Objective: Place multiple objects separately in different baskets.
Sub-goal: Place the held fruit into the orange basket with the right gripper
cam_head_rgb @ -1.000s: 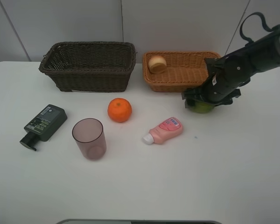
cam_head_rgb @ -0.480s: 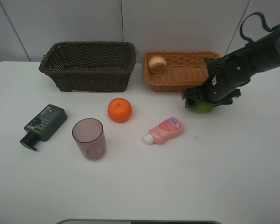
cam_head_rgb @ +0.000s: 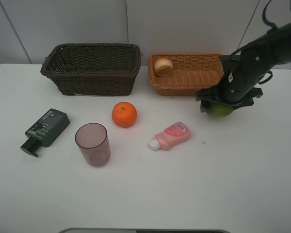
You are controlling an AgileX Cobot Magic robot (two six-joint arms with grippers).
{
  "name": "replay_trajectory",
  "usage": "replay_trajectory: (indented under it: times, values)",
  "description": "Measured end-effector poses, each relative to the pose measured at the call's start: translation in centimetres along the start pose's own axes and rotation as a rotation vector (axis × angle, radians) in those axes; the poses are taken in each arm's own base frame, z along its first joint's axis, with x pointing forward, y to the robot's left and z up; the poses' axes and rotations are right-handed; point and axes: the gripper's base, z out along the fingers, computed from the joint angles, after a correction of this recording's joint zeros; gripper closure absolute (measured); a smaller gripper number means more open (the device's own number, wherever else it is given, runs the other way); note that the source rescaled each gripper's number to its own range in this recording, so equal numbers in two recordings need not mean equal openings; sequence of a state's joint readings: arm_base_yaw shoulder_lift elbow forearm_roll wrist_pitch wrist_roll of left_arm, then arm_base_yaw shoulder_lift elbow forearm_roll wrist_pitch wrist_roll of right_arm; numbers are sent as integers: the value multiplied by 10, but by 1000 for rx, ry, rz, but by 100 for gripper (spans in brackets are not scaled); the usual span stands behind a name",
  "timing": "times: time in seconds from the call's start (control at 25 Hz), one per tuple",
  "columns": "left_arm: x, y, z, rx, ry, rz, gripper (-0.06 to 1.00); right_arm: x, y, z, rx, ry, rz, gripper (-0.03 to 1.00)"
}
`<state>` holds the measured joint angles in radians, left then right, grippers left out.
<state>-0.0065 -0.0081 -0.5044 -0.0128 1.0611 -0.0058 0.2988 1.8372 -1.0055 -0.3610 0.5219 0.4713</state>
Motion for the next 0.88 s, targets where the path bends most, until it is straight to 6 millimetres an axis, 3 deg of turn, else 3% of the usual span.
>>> replay_trajectory:
  times: [0.24, 0.44, 0.68, 0.88]
  values:
    - [0, 0, 0, 0, 0, 0, -6, 8, 1, -43, -39, 62, -17, 19]
    - [0, 0, 0, 0, 0, 0, -6, 2, 1, -63, -50, 127, -25, 19]
    - [0, 0, 0, 0, 0, 0, -6, -38, -1, -86, -63, 59, 3, 19]
    - [0, 0, 0, 0, 0, 0, -6, -68, 1, -74, -33, 94, 3, 19]
